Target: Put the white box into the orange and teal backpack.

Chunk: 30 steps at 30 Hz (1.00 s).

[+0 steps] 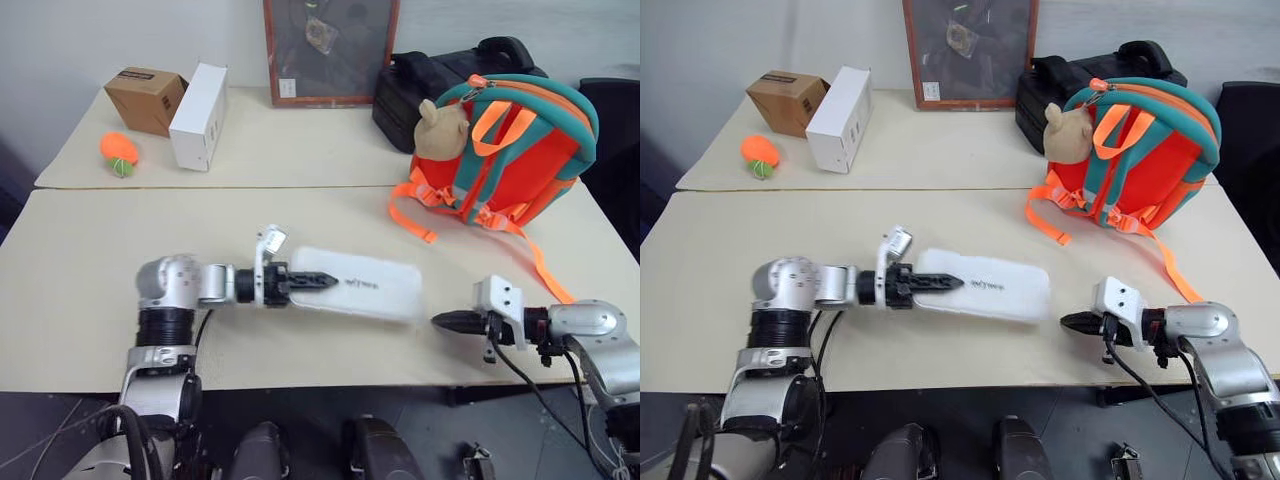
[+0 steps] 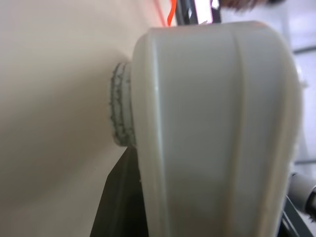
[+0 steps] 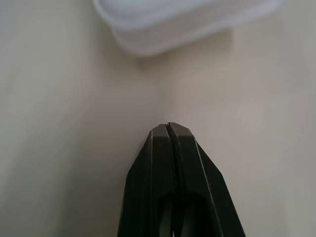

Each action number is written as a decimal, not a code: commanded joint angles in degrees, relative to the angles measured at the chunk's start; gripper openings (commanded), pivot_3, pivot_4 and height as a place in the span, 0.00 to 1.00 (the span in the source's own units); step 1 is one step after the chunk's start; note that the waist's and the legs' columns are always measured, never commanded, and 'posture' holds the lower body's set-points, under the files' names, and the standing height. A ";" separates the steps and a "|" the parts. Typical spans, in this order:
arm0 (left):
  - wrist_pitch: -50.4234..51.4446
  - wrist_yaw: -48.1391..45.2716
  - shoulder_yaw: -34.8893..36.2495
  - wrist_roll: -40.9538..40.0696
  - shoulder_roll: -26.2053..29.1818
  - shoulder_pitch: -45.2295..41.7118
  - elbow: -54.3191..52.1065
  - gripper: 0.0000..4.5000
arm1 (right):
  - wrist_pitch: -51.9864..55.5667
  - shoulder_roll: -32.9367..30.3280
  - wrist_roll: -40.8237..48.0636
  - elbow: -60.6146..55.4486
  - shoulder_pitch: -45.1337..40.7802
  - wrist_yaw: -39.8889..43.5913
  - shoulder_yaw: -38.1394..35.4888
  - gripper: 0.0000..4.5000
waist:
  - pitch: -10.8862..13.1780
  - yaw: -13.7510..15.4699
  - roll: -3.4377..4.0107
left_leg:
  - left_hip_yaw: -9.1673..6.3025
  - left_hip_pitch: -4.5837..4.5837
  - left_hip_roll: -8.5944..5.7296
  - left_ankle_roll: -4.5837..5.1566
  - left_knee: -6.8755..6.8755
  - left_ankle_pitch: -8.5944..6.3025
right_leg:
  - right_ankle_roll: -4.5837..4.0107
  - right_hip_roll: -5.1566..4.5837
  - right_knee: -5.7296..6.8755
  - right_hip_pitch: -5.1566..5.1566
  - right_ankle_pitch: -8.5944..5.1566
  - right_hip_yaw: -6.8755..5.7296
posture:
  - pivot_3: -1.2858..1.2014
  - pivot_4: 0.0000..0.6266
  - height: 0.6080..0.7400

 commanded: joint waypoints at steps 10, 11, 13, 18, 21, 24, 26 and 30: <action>1.23 16.27 27.52 -20.29 -3.85 1.06 -21.67 0.27 | 15.90 9.37 8.56 18.48 -26.99 -21.03 -12.87 0.75 | 0.03 -0.14 -0.04 | 0.01 0.00 -0.02 -0.01 -0.11 -0.01 | 0.00 0.00 -0.06 -0.02 0.00 0.00 | 0.52 0.24 1.00; 0.97 17.74 28.28 -20.91 -4.31 1.15 -22.25 0.27 | 15.37 10.10 7.84 20.40 -28.87 -21.94 -12.52 0.82 | 0.03 -0.17 -0.04 | 0.03 0.00 -0.04 -0.01 -0.10 -0.01 | 0.00 0.00 -0.07 -0.02 0.00 0.01 | 0.52 0.24 1.00; 0.27 19.76 29.09 -22.33 -4.09 1.36 -23.29 0.27 | 14.21 11.75 5.59 26.27 -33.91 -24.26 -11.31 0.97 | 0.04 -0.21 -0.05 | 0.05 -0.02 -0.05 0.01 -0.09 0.00 | 0.00 0.00 -0.08 -0.03 0.00 0.02 | 0.52 0.24 1.00; -1.48 22.96 28.60 -26.12 -2.72 2.43 -24.76 0.27 | 11.26 14.77 2.84 38.01 -44.11 -25.28 -9.93 0.99 | 0.04 -0.59 -0.05 | 0.10 -0.05 -0.03 -0.01 -0.13 0.00 | 0.00 0.03 -0.09 -0.08 0.00 0.05 | 0.52 0.24 1.00; -3.26 24.21 27.15 -27.61 -1.45 3.69 -25.38 0.27 | 15.05 11.38 4.67 35.51 -42.93 -21.75 -11.33 0.99 | 0.04 -0.52 -0.05 | 0.09 -0.05 -0.03 -0.02 -0.20 0.00 | 0.00 0.03 -0.11 -0.09 0.00 0.05 | 0.52 0.24 1.00; -4.97 25.59 26.64 -30.07 -0.10 5.01 -25.33 0.27 | 18.11 5.62 5.55 29.85 -37.65 -16.90 -11.81 0.99 | 0.04 0.28 -0.04 | 0.02 -0.09 -0.06 -0.03 -0.27 -0.01 | 0.00 0.01 -0.19 -0.11 0.00 0.01 | 0.52 0.24 1.00; -6.28 26.63 26.09 -31.94 0.92 5.72 -24.99 0.27 | 19.19 3.33 6.29 28.48 -35.92 -16.23 -13.00 0.99 | 0.05 0.24 -0.05 | 0.01 -0.12 -0.12 -0.01 -0.33 -0.02 | 0.01 -0.04 -0.26 -0.11 0.01 0.01 | 0.52 0.24 1.00; -8.87 28.12 24.11 -34.74 2.70 6.70 -24.61 0.27 | 17.70 3.89 5.77 32.01 -37.46 -19.43 -14.34 0.99 | 0.05 -0.48 -0.06 | 0.16 -0.07 -0.09 0.00 -0.28 -0.01 | 0.05 -0.01 -0.30 -0.08 0.03 0.08 | 0.52 0.24 1.00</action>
